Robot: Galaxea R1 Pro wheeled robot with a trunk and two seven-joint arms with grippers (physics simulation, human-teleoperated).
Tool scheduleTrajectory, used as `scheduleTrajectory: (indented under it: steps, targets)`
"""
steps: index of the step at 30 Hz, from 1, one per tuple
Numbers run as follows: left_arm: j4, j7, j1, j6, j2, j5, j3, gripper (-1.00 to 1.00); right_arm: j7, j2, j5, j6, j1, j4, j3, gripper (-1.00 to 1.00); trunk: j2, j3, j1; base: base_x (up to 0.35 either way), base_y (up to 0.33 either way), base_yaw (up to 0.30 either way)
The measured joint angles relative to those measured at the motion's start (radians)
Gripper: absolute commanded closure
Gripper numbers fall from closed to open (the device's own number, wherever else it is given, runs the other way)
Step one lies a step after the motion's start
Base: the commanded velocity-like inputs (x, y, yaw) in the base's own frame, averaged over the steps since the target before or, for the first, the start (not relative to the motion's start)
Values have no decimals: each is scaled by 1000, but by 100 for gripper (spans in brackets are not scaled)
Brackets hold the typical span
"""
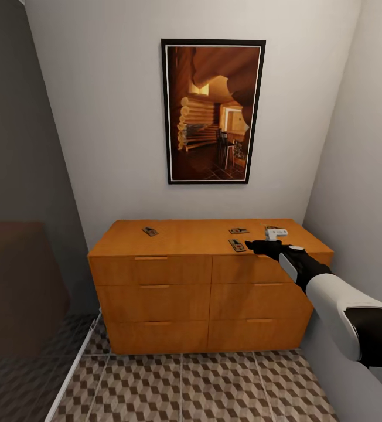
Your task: Take the four mousetraps from the cabinet in the bathroom and place them on the bathroom floor. Make sure all four end up on the same floor surface, and ensure that at least two of them are either under or directly next to the same bathroom sink.
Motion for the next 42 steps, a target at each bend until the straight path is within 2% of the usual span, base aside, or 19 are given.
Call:
scheduleTrajectory:
  steps: [42]
  targets:
    - [0,0,0,0,0,0,-1,-100,0,0,1,-7,3,2,0,-100,0,0,0,28,47,0]
